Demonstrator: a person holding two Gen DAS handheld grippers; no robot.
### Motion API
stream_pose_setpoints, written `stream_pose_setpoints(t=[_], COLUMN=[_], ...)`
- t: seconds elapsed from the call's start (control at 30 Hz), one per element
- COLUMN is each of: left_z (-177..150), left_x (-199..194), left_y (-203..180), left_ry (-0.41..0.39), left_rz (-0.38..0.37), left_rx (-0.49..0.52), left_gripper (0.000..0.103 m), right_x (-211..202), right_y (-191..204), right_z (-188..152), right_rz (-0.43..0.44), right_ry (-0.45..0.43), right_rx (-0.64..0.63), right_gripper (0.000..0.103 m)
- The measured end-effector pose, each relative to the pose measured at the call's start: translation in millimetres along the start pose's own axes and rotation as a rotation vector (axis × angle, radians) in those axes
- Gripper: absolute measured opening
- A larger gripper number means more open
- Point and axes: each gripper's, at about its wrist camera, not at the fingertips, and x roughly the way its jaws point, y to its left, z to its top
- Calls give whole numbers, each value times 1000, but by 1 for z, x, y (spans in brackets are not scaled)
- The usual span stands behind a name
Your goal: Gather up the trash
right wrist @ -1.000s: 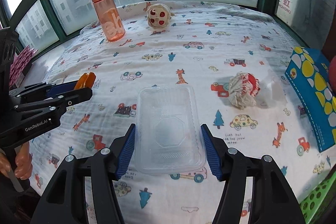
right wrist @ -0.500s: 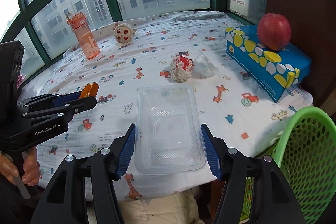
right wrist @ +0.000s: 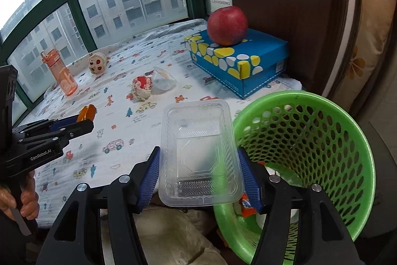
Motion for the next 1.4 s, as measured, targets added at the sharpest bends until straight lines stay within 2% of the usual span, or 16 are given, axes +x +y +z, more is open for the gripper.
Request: stream_pose_setpoints(t=[0.27,0.53,0.67,0.73,0.77,1.4], left_z=[14,23,26,27,28,23], left_x=[8,13,15,17,18,49], left_y=[-43,-78,-93,-101,-105,-179], left_ry=[1,5,7,9,10,70], left_rz=[-41,-72,-88,-96,-101,-188], left_rx=[72,128,154,168,174,263], left_gripper=[30,30,30,30,30,32], right_x=[-16,-18,-17,-18,-19,-55], right_y=[-68,-113,-125,-130,-131,-156], right_z=[-10,-19,-24,-27,-28,-43], right_rz=[-129,-200,-224,-228,-234,-244], right_ry=[-11,-5,1,-1,-5,-55], right_rx=[98,184,209,224,229,290], right_gripper=[59,59,60,70,71,71])
